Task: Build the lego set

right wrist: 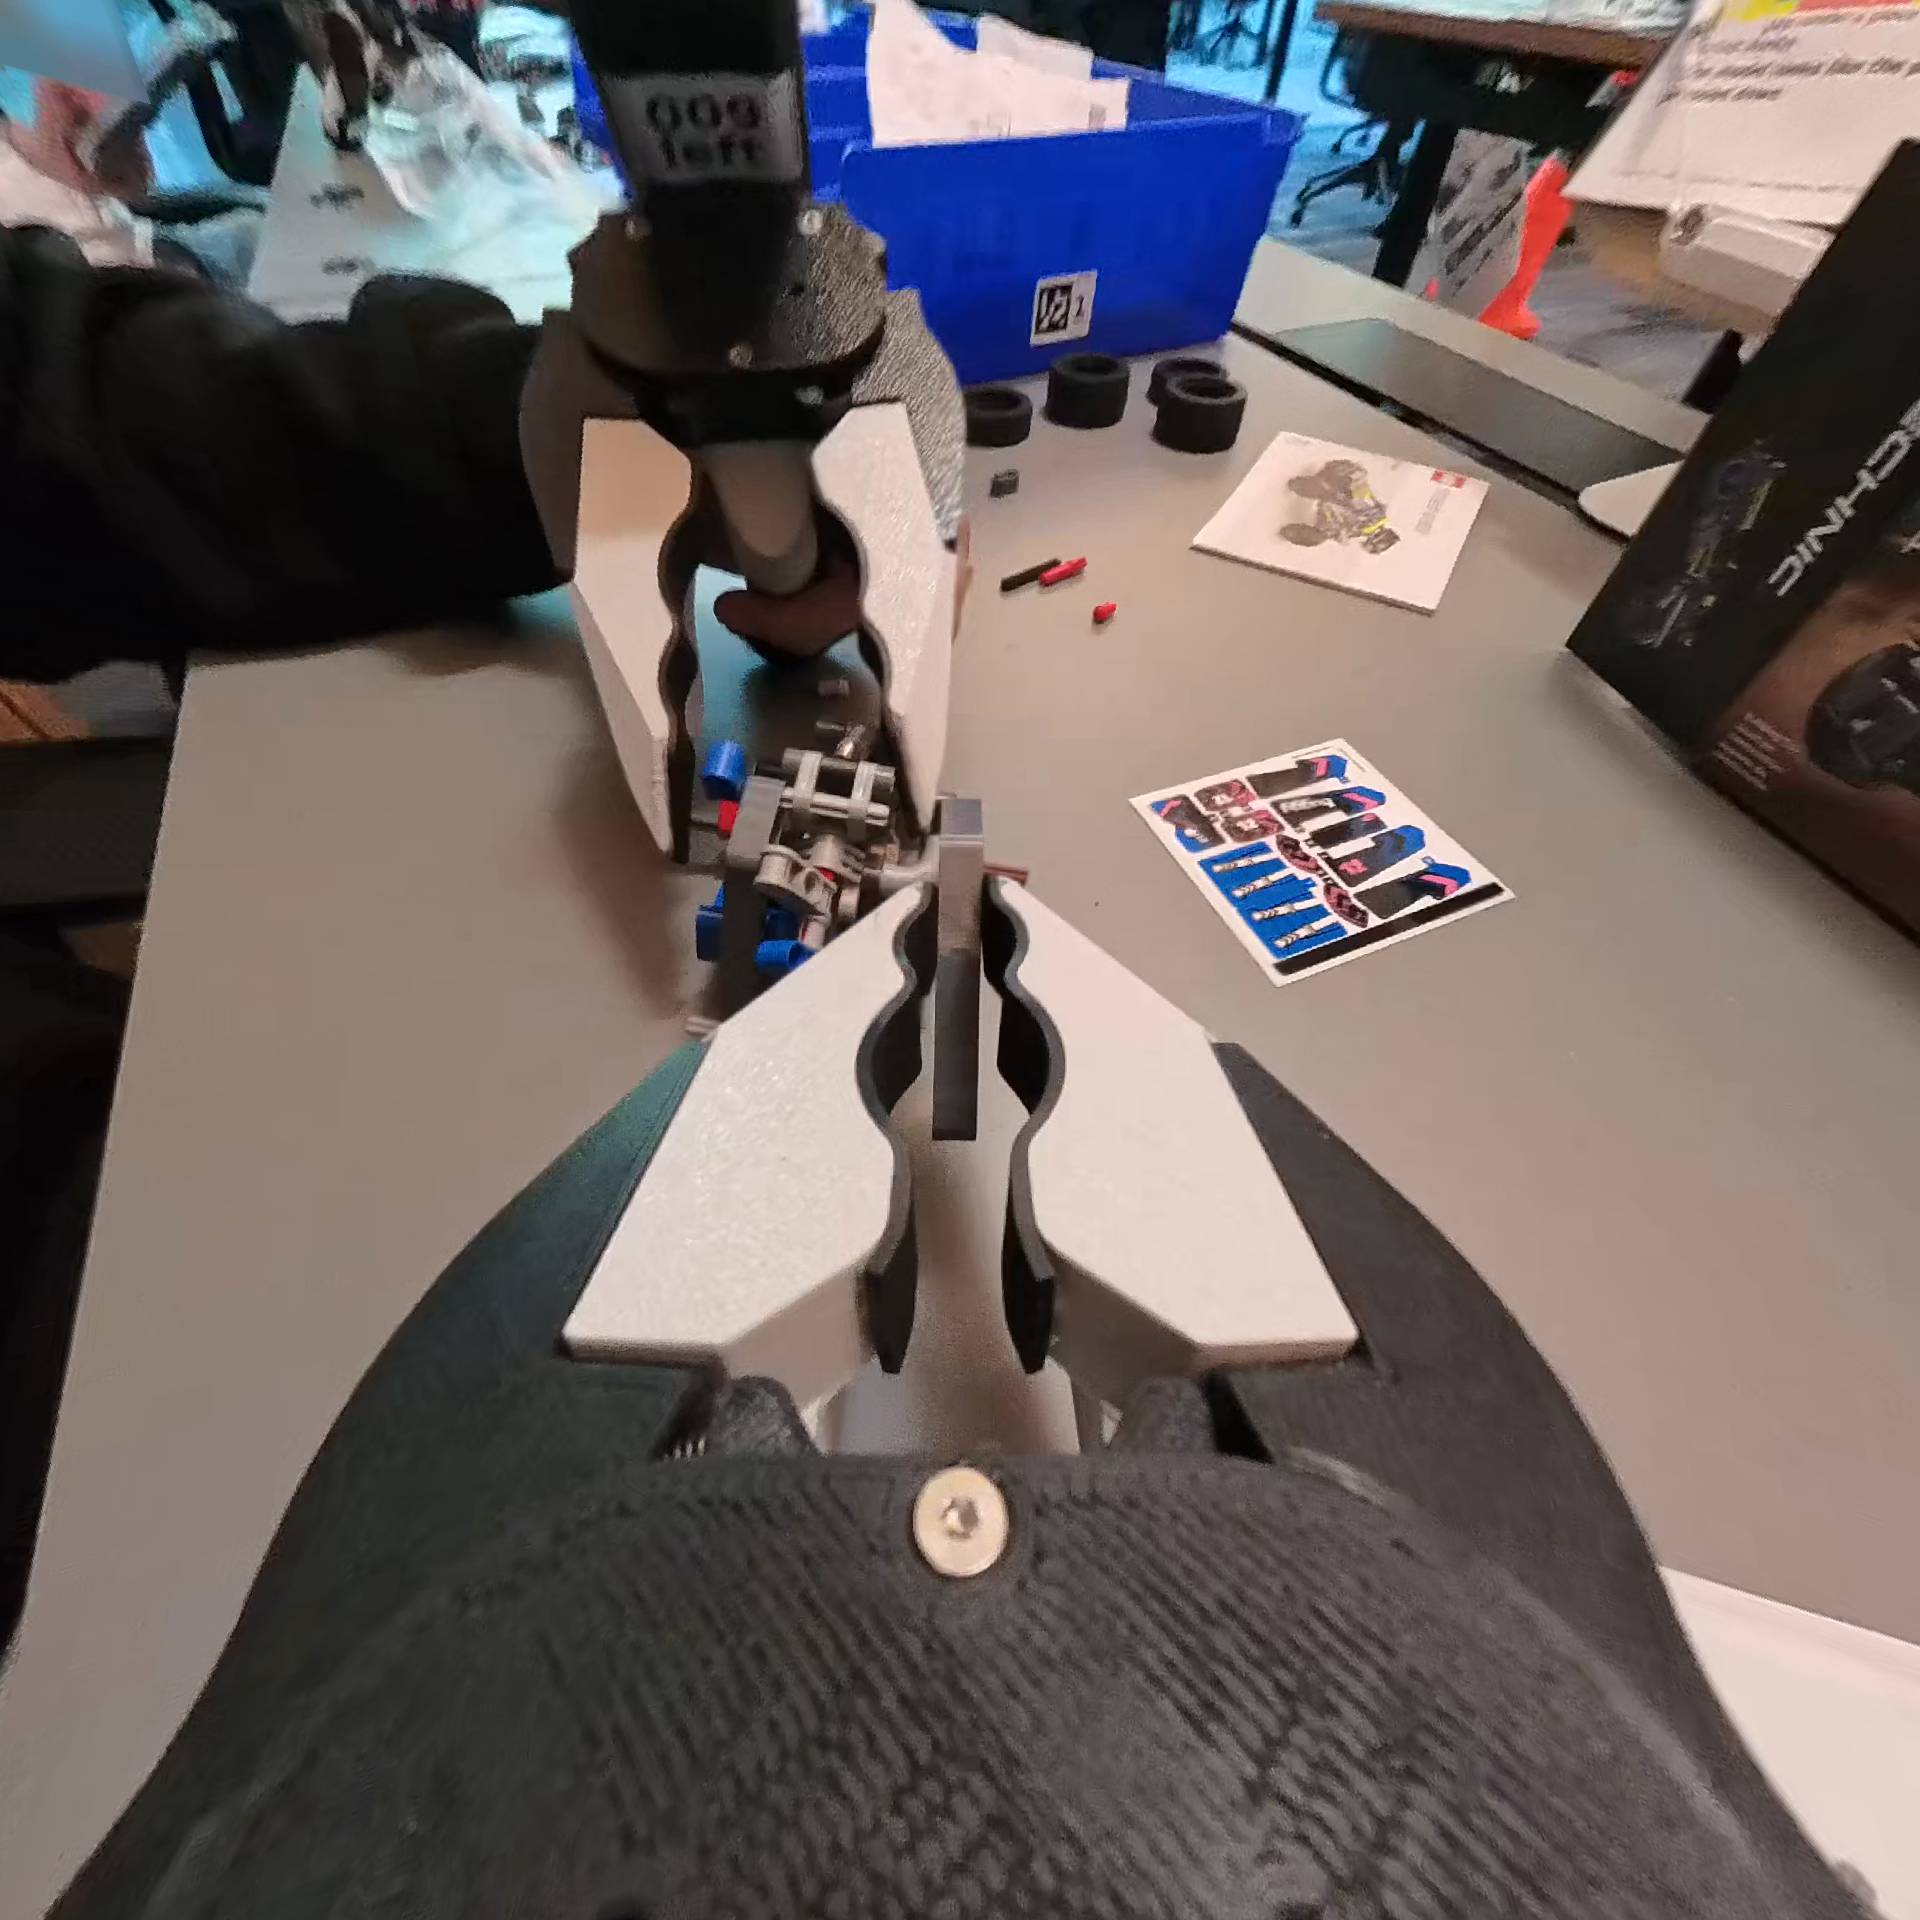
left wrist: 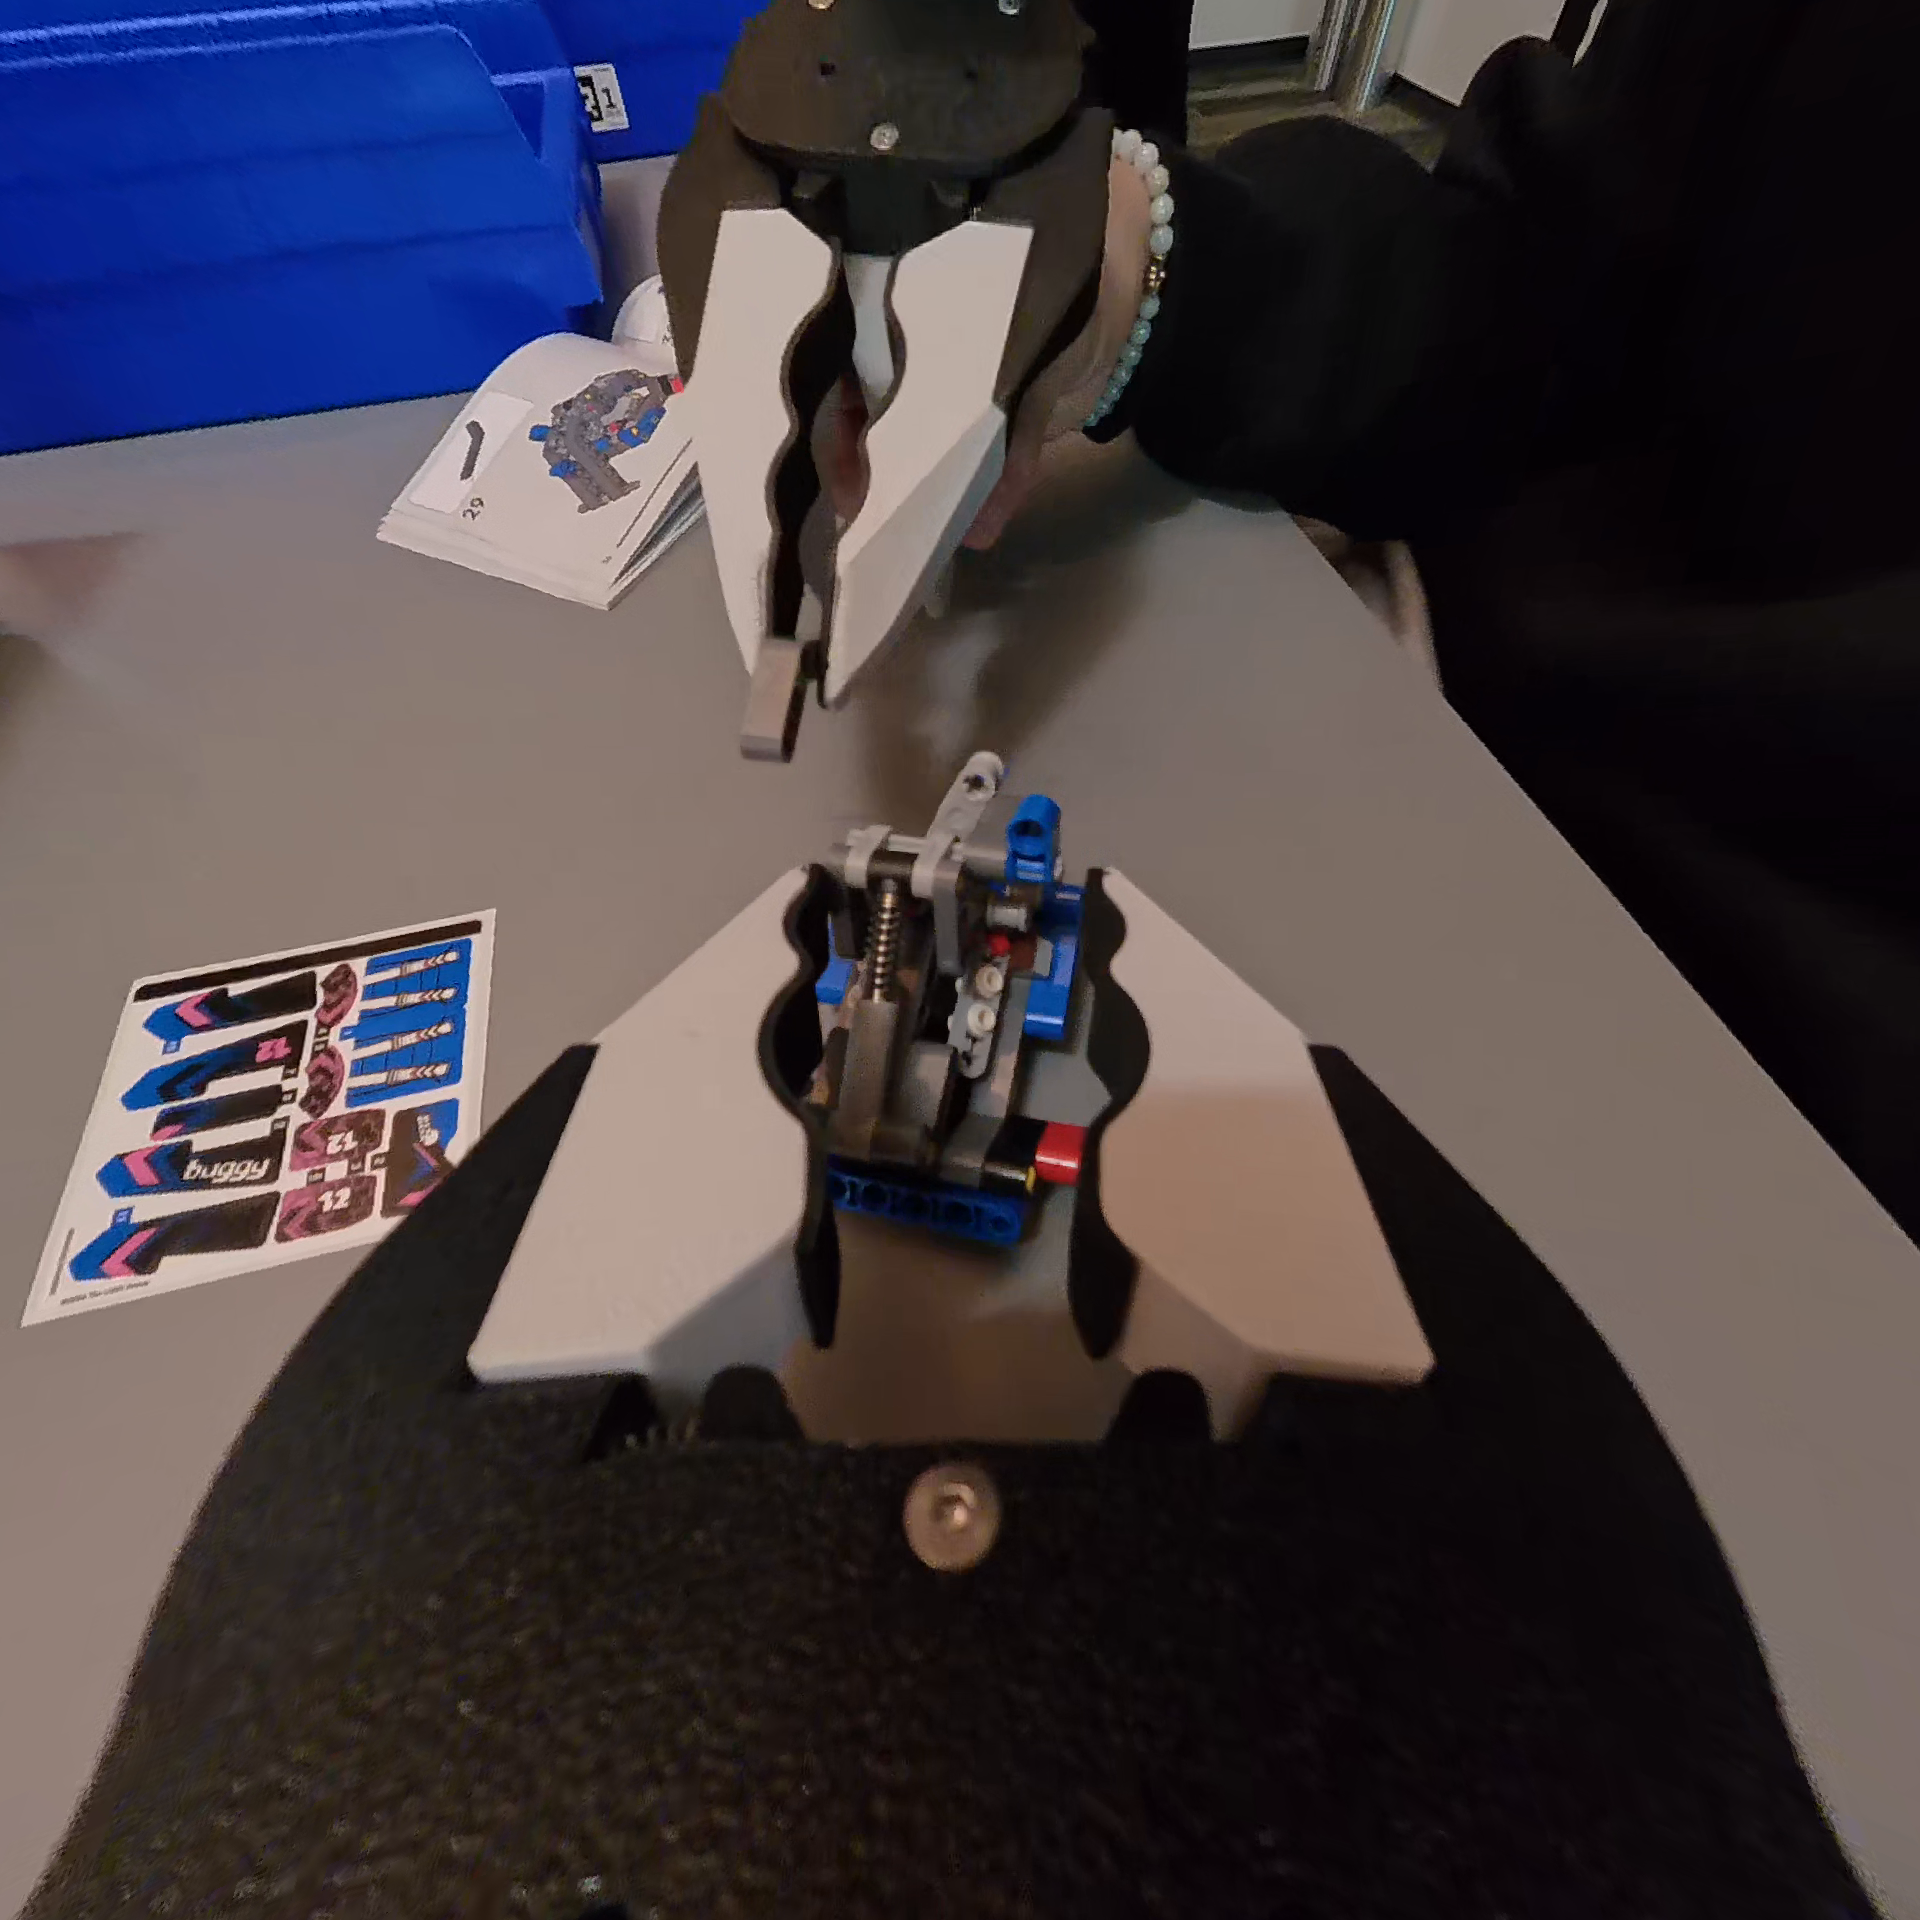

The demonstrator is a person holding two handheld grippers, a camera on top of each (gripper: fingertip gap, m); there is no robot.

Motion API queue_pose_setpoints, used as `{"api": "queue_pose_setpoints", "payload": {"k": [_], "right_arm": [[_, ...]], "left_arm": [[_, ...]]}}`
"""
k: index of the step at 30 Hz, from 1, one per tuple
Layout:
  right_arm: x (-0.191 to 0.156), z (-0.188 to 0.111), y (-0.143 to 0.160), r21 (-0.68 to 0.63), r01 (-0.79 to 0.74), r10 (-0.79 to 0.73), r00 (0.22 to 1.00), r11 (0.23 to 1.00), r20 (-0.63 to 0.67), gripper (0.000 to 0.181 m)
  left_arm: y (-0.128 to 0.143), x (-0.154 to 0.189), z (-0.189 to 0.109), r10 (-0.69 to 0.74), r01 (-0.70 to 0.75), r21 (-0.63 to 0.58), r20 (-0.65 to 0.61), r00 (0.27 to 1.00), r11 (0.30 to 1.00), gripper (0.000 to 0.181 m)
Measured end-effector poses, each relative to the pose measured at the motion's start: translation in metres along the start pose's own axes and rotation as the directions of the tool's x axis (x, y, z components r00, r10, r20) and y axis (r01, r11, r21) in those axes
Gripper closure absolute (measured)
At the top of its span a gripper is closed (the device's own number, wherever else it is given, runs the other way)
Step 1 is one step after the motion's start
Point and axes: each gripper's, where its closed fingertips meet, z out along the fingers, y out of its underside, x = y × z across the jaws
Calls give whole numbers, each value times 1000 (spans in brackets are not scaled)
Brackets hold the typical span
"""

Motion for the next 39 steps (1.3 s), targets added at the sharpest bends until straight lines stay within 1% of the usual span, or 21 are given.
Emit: {"api": "queue_pose_setpoints", "payload": {"k": [2, 4, 8, 12, 19, 24, 32, 39], "right_arm": [[-4, -2, -2, 15, -12, 12, 1000, 1000, 27, 175], [-3, -1, 1, -2, -4, 4, 1000, 1000, 9, 175], [-11, 5, 7, -56, 57, -56, 998, 997, 20, 175], [-13, 8, 5, -48, 68, -68, 998, 996, 5, 175], [-14, 11, 9, -84, 93, -94, 996, 992, -10, 175], [-11, 11, 7, -71, 39, -41, 999, 997, -28, 175], [-14, 12, 4, -61, 10, -11, 1000, 998, -12, 175], [-13, 13, 6, -75, 5, -6, 1000, 997, -19, 175]], "left_arm": [[-2, 1, 0, -9, 9, 8, -13, 1000, 1000, 140], [-1, -1, 1, -11, 11, 7, -1, 1000, 1000, 140], [-1, -1, 1, -16, 16, 6, -2, 1000, 1000, 140], [-1, -2, 0, -23, 23, 5, 3, 1000, 1000, 141], [0, -1, 0, -29, 29, 2, 0, 1000, 1000, 140], [0, -3, 0, -46, 46, 1, 9, 999, 999, 140], [1, -2, 1, -49, 49, -7, -2, 999, 999, 140], [1, -1, 2, -83, 82, -10, -16, 996, 997, 140]]}}
